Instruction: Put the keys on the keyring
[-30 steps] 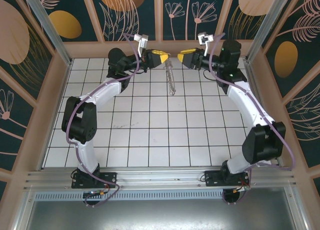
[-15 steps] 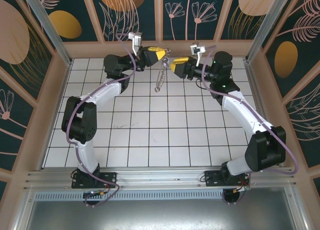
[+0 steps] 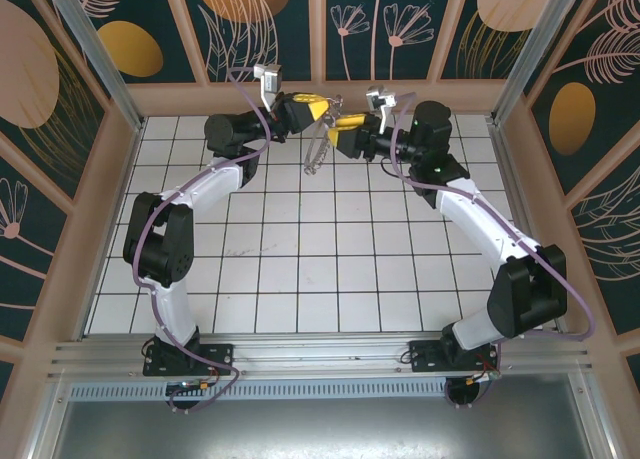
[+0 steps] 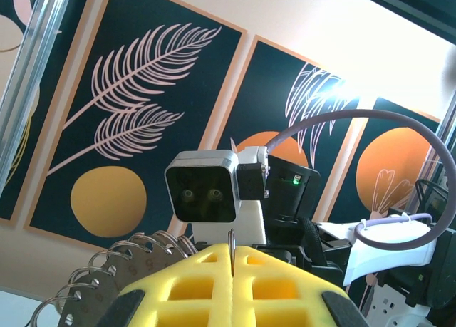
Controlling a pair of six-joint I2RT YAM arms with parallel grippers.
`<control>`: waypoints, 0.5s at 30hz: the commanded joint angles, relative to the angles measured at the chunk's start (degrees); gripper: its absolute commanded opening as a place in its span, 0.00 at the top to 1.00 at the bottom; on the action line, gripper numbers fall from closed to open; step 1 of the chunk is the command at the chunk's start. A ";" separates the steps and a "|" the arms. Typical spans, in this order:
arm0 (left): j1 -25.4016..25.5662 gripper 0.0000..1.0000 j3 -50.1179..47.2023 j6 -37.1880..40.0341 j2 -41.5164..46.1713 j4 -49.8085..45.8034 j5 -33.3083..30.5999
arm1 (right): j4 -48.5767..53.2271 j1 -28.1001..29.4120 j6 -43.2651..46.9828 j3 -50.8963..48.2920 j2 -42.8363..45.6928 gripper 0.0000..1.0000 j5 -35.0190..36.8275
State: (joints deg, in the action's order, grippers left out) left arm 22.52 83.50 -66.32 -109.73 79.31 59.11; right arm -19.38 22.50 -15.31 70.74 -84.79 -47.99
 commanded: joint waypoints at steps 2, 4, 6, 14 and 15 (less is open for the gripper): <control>0.15 1.00 -0.36 0.30 1.31 2.44 -2.19 | -0.75 0.78 1.41 2.63 -0.25 0.50 0.16; 0.14 1.00 -0.47 0.37 1.22 2.26 -2.33 | -0.74 0.94 1.53 2.68 -0.18 0.51 0.51; 0.15 1.00 -0.46 0.39 1.19 2.20 -2.32 | -0.79 1.13 1.43 3.06 -0.33 0.52 0.46; 0.15 1.00 -0.43 1.55 1.27 0.76 -3.03 | 0.74 2.47 2.37 4.75 -1.85 0.78 0.00; 0.15 1.00 -0.44 1.89 1.34 0.30 -3.12 | 0.83 2.48 2.37 4.51 -1.75 0.83 0.09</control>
State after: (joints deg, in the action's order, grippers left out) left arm 22.52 83.24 -66.00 -109.73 78.89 57.74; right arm -18.87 24.38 -13.93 73.17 -86.08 -47.64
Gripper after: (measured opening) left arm 0.045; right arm 0.186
